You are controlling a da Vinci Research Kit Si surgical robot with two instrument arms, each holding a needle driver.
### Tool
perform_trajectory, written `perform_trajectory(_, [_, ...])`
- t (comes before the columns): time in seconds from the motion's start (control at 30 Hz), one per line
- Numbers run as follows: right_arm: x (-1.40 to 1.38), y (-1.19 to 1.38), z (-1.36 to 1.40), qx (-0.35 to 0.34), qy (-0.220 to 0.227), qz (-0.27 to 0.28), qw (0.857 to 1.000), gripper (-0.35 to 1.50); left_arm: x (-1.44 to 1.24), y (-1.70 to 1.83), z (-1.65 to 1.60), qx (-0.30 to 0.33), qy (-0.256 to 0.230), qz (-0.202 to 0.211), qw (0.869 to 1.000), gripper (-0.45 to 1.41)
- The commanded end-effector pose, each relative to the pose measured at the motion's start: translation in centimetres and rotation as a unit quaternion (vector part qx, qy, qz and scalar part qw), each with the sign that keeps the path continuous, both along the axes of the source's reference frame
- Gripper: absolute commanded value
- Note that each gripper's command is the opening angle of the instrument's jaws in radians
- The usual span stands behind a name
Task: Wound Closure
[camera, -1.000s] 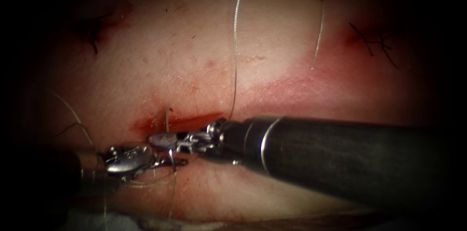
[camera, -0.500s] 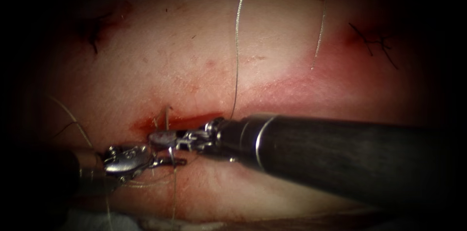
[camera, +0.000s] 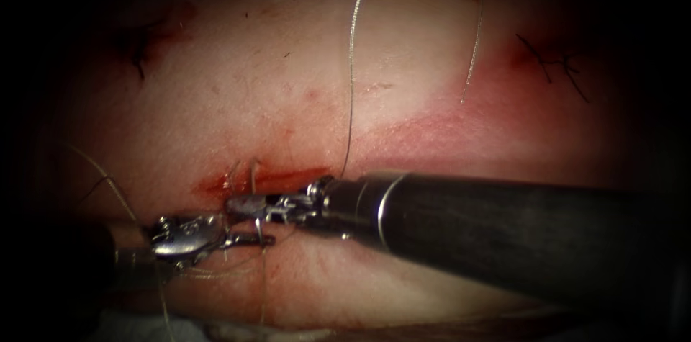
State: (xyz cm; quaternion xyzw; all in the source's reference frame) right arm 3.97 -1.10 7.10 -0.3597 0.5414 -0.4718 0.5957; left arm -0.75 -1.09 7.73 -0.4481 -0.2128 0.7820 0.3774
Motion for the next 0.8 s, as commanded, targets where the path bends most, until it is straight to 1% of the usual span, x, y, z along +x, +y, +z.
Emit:
perform_trajectory(0.03, [0.05,-0.06,0.12,0.003,-0.005,-0.002,1.0,-0.35,-0.05,-0.07,0.06,0.002,0.0,0.001,1.0,0.46])
perform_trajectory(0.33, [-0.03,-0.1,0.46,0.021,-0.039,-0.011,0.999,-0.35,-0.03,-0.07,0.05,0.003,-0.001,0.001,1.0,0.44])
perform_trajectory(0.47, [-0.08,-0.12,0.57,0.028,-0.044,-0.012,0.999,-0.35,-0.02,-0.06,0.04,0.003,-0.001,0.002,1.0,0.44])
perform_trajectory(0.6, [-0.13,-0.16,0.67,0.035,-0.048,-0.014,0.998,-0.35,-0.01,-0.05,0.04,0.003,-0.002,0.002,1.0,0.44])
perform_trajectory(0.8, [-0.15,-0.17,0.74,0.055,-0.054,-0.009,0.997,-0.35,-0.01,-0.05,0.04,0.003,-0.002,0.002,1.0,0.42])
